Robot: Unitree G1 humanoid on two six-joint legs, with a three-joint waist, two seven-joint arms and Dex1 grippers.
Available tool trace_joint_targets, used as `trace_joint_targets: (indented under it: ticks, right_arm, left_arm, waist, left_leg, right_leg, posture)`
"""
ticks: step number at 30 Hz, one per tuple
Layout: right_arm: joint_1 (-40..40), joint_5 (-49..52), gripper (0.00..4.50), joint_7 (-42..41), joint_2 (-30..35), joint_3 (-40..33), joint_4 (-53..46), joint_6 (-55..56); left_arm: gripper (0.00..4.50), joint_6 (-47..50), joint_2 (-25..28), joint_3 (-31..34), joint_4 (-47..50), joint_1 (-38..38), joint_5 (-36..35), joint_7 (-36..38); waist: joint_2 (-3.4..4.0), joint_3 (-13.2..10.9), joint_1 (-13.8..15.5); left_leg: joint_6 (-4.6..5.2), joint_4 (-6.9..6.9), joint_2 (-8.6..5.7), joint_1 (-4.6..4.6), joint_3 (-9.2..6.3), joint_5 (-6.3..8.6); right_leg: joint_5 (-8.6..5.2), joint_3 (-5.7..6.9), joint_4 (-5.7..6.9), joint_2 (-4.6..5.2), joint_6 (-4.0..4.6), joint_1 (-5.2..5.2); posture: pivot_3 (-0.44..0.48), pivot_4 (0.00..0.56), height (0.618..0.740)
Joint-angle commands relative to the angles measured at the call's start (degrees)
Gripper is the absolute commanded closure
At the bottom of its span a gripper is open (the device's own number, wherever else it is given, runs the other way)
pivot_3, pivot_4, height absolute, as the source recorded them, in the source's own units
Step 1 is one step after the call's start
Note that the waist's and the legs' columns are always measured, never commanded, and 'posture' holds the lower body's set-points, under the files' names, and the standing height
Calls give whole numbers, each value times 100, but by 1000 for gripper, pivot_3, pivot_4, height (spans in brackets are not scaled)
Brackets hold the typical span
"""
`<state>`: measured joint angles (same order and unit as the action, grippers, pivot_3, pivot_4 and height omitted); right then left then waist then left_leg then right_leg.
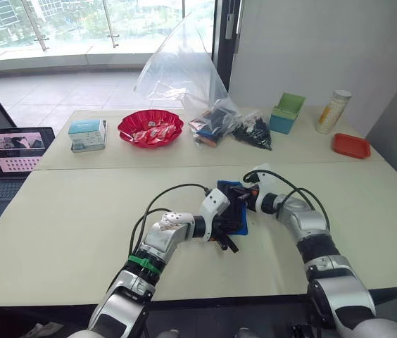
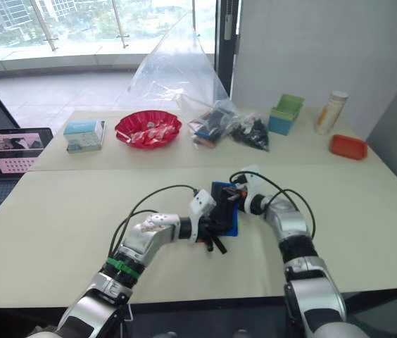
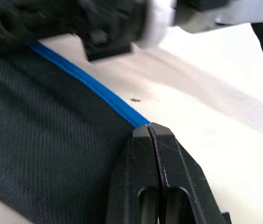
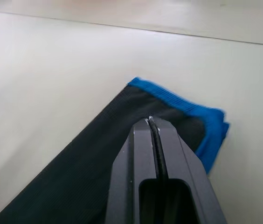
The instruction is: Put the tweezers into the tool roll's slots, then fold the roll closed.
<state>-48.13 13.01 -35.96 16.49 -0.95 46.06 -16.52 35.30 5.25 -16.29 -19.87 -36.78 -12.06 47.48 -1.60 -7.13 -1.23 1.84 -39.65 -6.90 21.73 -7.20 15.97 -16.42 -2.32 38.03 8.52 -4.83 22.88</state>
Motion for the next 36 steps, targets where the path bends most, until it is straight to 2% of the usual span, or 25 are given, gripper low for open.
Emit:
trace_joint_targets:
  ticks: [1, 5, 8, 10, 12, 16, 20, 24, 26, 30, 36]
  right_arm:
    - [-301, -175, 4500, 348, -32, -193, 1008, 287]
    - [-557, -306, 4500, 451, -41, -229, 1681, 680]
    - [-652, -117, 4500, 262, -73, -461, 1694, 1327]
    - [-554, 315, 4500, -333, -97, -750, 1034, 1818]
    - [-440, 730, 4500, -820, -75, -980, 349, 1701]
    - [-144, 911, 4500, -1267, 176, -976, -627, 1211]
    - [393, 1021, 3291, -1749, 804, -908, -1750, 737]
    - [1068, 1591, 1995, -2055, 1404, -1269, -2735, -67]
    - [1479, 1728, 1273, -2091, 1646, -1443, -3054, -252]
    - [2408, 1950, 0, -2358, 2100, -1639, -3603, -655]
    - [3296, 1770, 0, -2354, 2447, -1780, -3784, -549]
  left_arm:
    - [4473, 565, 170, -112, -217, 326, 141, -177]
    - [4473, 477, 178, -17, -102, 347, 94, -186]
    - [4473, 80, 200, 85, 161, 405, 2, -44]
    - [4473, -17, 181, 492, 780, 360, -361, -44]
    - [4473, 75, 231, 872, 1303, 323, -682, -135]
    - [4473, 214, 572, 1198, 1955, 420, -990, -116]
    - [3295, 62, 1386, 1622, 2509, 765, -1000, -47]
    - [2025, -459, 2328, 2327, 2714, 1431, -961, 106]
    - [1353, -1020, 2711, 2695, 2599, 1811, -812, 105]
    - [21, -1339, 3491, 3295, 2778, 2778, -991, 679]
    - [21, -1776, 4057, 3858, 2303, 3673, -899, 912]
  waist:
    - [0, 8, -15]
    - [3, 29, -14]
    - [3, 30, -3]
    - [6, 28, 4]
    - [15, 17, -33]
    - [16, 17, -138]
    - [17, 17, -140]
    - [32, 8, -144]
    - [44, 0, -125]
    - [48, -2, -98]
    - [81, -22, 14]
  left_leg:
    - [0, 2, 1, -1, 0, 0]
    - [0, 5, 4, -4, 0, 0]
    - [0, 6, 3, -17, -2, 0]
    - [-1, 5, 2, -9, -2, 0]
    - [-1, -10, 1, 49, -2, 0]
    - [-2, -23, 2, 131, -2, -2]
    - [-1, -17, 2, 136, -6, -1]
    - [-1, -13, 1, 135, -7, -2]
    - [-1, -14, 1, 133, -6, -2]
    - [-2, -8, 0, 125, -6, -2]
    - [-2, -7, -2, 116, 0, -2]
  right_leg:
    - [0, 0, 0, 0, 0, 0]
    - [0, 1, -2, -1, 0, -4]
    - [0, 2, -8, 0, 0, -21]
    - [0, 2, -9, 0, 0, -16]
    - [0, -2, -3, 1, 0, 35]
    - [1, -3, 34, 4, -1, 119]
    - [1, 2, 46, 4, -1, 128]
    - [1, 3, 40, 2, -1, 132]
    - [1, 2, 7, 2, -1, 131]
    - [1, 1, 5, 4, -1, 127]
    - [1, -6, 4, 7, -1, 120]
  posture:
    - [0, 150, 740]
    - [0, 150, 740]
    - [0, 150, 740]
    - [0, 150, 740]
    - [0, 150, 740]
    - [0, 150, 740]
    - [0, 150, 740]
    - [0, 150, 740]
    - [0, 150, 740]
    - [0, 150, 740]
    - [0, 150, 740]
